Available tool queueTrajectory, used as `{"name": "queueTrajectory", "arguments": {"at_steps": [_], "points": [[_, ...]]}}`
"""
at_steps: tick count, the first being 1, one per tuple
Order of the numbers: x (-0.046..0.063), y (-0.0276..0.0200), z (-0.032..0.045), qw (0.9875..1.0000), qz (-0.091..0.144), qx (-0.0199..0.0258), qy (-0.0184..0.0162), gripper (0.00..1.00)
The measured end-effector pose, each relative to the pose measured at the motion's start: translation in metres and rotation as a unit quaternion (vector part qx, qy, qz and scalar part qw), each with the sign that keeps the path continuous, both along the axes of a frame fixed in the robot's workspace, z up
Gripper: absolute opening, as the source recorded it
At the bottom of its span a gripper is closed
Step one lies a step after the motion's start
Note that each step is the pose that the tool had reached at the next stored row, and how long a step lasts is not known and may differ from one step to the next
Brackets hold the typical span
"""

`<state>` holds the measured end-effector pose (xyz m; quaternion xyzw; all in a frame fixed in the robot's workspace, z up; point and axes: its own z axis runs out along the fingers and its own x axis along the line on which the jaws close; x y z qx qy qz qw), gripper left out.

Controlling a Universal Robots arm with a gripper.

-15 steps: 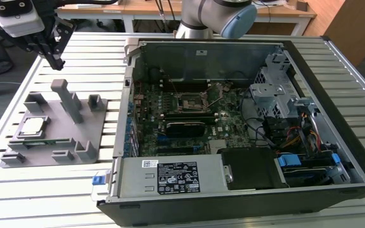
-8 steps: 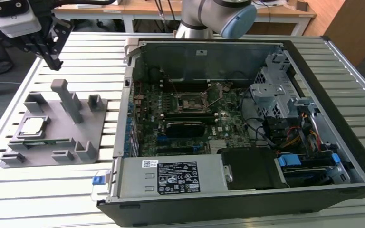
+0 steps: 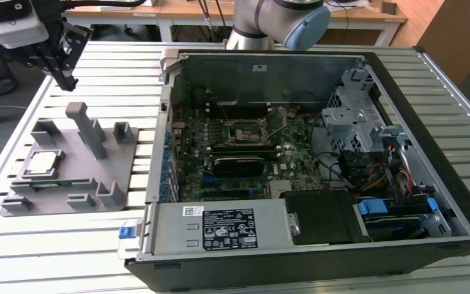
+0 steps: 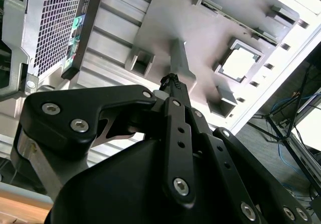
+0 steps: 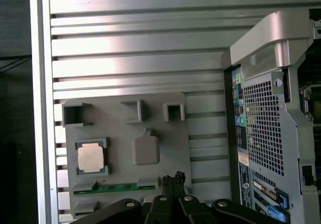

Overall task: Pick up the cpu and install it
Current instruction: 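Reach for the cpu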

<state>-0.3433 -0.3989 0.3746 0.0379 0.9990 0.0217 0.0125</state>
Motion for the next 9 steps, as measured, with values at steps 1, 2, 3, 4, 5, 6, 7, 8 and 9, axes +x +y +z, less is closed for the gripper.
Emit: {"name": "queueTrajectory", "arguments": {"at_steps": [1,2,3,4,5,6,7,8,9], "points": [[-0.0006,0.0,-0.0001,1.0,0.0,0.0,0.0,0.11],[-0.0012,0.0,-0.0001,1.0,0.0,0.0,0.0,0.11],[-0.0018,0.0,-0.0001,1.0,0.0,0.0,0.0,0.11],[-0.0024,0.0,-0.0002,1.0,0.0,0.0,0.0,0.11],[-0.003,0.0,-0.0003,1.0,0.0,0.0,0.0,0.11],[-0.0036,0.0,-0.0003,1.0,0.0,0.0,0.0,0.11],[-0.0042,0.0,-0.0003,1.0,0.0,0.0,0.0,0.11],[-0.0047,0.0,-0.0004,1.0,0.0,0.0,0.0,0.11],[-0.0053,0.0,-0.0004,1.0,0.0,0.0,0.0,0.11]]}}
